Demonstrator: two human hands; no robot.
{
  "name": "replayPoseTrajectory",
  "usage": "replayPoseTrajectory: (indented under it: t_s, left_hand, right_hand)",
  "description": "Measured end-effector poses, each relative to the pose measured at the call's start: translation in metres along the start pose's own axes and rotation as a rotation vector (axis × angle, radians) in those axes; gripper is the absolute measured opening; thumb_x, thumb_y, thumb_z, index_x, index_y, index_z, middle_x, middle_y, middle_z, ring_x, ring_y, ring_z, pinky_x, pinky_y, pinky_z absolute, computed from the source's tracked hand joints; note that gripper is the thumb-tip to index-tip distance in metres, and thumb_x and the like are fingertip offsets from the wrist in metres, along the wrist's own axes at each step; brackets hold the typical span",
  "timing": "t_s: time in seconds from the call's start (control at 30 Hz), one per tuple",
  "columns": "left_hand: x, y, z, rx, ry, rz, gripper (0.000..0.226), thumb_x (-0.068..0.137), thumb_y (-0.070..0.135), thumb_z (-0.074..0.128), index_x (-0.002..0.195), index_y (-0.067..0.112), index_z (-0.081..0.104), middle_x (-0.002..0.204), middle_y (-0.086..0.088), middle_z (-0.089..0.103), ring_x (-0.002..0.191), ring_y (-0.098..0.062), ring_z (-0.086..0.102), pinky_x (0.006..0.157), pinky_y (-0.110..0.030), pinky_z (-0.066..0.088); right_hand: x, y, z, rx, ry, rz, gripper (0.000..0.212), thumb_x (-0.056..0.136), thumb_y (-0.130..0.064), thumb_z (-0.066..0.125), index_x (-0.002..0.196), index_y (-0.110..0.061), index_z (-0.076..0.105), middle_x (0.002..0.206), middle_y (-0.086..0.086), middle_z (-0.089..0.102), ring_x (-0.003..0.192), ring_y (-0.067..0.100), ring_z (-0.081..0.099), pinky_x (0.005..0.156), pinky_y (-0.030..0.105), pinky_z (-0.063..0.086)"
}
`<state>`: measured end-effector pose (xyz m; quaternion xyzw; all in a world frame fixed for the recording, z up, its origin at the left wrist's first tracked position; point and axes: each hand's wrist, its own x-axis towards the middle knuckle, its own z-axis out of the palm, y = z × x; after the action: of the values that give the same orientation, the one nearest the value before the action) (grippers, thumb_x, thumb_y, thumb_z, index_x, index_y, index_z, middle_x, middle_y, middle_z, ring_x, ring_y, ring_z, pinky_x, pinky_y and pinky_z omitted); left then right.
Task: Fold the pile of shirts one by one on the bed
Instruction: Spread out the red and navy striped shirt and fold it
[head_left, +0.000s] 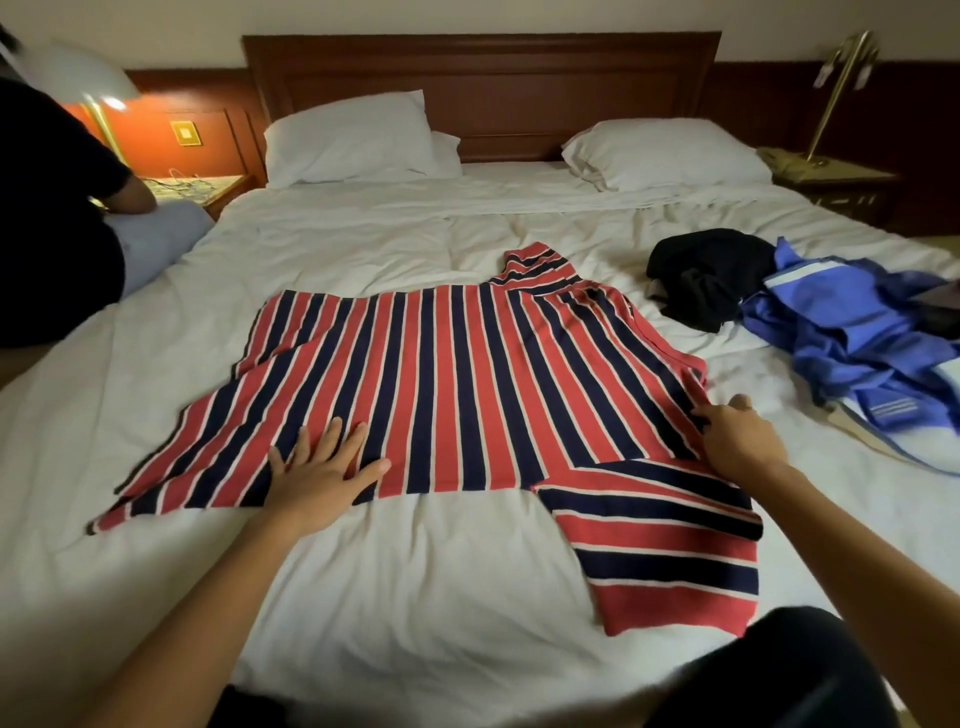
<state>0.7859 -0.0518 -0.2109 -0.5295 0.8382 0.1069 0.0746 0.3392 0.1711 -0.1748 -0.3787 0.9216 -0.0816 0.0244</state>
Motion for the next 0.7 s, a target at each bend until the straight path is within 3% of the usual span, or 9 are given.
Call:
replayPoseTrajectory:
  t_s: [0.07, 0.13, 0.27, 0.33, 0.4, 0.53, 0.6, 0.7]
  left_hand:
    - [-0.010, -0.012, -0.001, -0.001, 0.010, 0.088, 0.088, 0.075, 0.088, 0.000, 0.153, 0.050, -0.013, 0.165, 0.016, -0.014, 0.153, -0.024, -0.016, 0.119, -0.055, -0.012]
    - [-0.021, -0.026, -0.004, -0.071, 0.011, 0.192, 0.084, 0.077, 0.088, 0.011, 0.153, 0.054, -0.003, 0.163, 0.024, -0.007, 0.153, -0.015, -0.013, 0.123, -0.046, -0.010]
    - [-0.039, -0.050, -0.012, -0.227, 0.009, 0.325, 0.067, 0.087, 0.076, 0.039, 0.149, 0.055, 0.024, 0.158, 0.034, 0.009, 0.150, 0.000, -0.002, 0.124, -0.032, -0.001]
    - [-0.046, -0.058, -0.014, -0.244, 0.036, 0.359, 0.060, 0.093, 0.064, 0.048, 0.149, 0.051, 0.031, 0.156, 0.034, 0.018, 0.150, 0.002, 0.004, 0.125, -0.032, 0.006]
    - [-0.052, -0.066, -0.017, -0.228, 0.094, 0.387, 0.054, 0.099, 0.046, 0.054, 0.150, 0.044, 0.035, 0.155, 0.030, 0.025, 0.149, 0.002, 0.012, 0.125, -0.030, 0.013]
    - [-0.059, -0.086, -0.023, -0.066, 0.274, 0.379, 0.046, 0.101, 0.022, 0.055, 0.146, 0.032, 0.049, 0.151, 0.020, 0.042, 0.143, -0.005, 0.035, 0.117, -0.026, 0.034]
    - [-0.061, -0.100, -0.026, -0.046, 0.354, 0.337, 0.043, 0.098, 0.012, 0.059, 0.139, 0.025, 0.058, 0.145, 0.012, 0.053, 0.138, -0.010, 0.046, 0.110, -0.028, 0.043]
    - [-0.057, -0.124, -0.028, -0.096, 0.474, 0.262, 0.033, 0.092, 0.003, 0.066, 0.120, 0.018, 0.073, 0.117, -0.001, 0.073, 0.109, -0.027, 0.068, 0.089, -0.038, 0.056]
  right_hand:
    - [-0.020, -0.012, -0.006, -0.134, 0.105, -0.112, 0.035, 0.099, -0.034, 0.050, 0.131, -0.027, 0.061, 0.140, 0.013, 0.043, 0.122, 0.038, 0.043, 0.103, 0.050, 0.038]
    - [-0.049, -0.034, -0.008, -0.081, 0.152, -0.286, 0.042, 0.096, -0.048, 0.052, 0.134, -0.031, 0.059, 0.145, 0.008, 0.043, 0.130, 0.033, 0.039, 0.106, 0.050, 0.035]
    - [-0.109, -0.083, 0.003, 0.022, -0.163, -0.573, 0.076, 0.084, -0.078, 0.035, 0.150, -0.040, 0.035, 0.159, -0.001, 0.031, 0.146, 0.023, 0.028, 0.117, 0.047, 0.027]
    - [-0.124, -0.099, 0.013, -0.065, -0.211, -0.615, 0.082, 0.084, -0.079, 0.033, 0.155, -0.039, 0.023, 0.164, -0.003, 0.020, 0.151, 0.022, 0.017, 0.122, 0.047, 0.020]
    - [-0.131, -0.107, 0.014, -0.138, -0.160, -0.616, 0.074, 0.093, -0.066, 0.041, 0.156, -0.034, 0.021, 0.164, -0.002, 0.019, 0.151, 0.023, 0.018, 0.123, 0.044, 0.019]
    - [-0.135, -0.099, 0.005, -0.229, -0.100, -0.590, 0.051, 0.103, -0.037, 0.041, 0.153, -0.027, 0.032, 0.154, -0.001, 0.040, 0.140, 0.021, 0.041, 0.116, 0.038, 0.035]
    - [-0.134, -0.089, -0.009, -0.196, -0.088, -0.575, 0.039, 0.103, -0.042, 0.040, 0.139, -0.033, 0.051, 0.136, -0.007, 0.059, 0.121, 0.016, 0.059, 0.103, 0.034, 0.047]
    - [-0.122, -0.075, -0.035, -0.200, -0.122, -0.502, 0.049, 0.095, -0.064, 0.029, 0.104, -0.032, 0.066, 0.102, -0.008, 0.069, 0.091, 0.015, 0.068, 0.080, 0.030, 0.054]
